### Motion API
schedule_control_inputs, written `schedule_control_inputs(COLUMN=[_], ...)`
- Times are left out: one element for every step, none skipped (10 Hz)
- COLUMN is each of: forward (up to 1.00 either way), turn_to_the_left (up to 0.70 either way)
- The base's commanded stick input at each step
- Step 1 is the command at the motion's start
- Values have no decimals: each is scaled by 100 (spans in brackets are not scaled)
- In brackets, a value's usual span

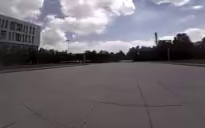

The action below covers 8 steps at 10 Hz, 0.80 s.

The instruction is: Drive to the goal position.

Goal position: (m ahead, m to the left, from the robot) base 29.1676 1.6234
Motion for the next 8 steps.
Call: schedule_control_inputs(forward=[70, 70, 70, 70, 70, 70, 70, 70], turn_to_the_left=[0, 0, 0, 0, 0, 0, 0, 0])
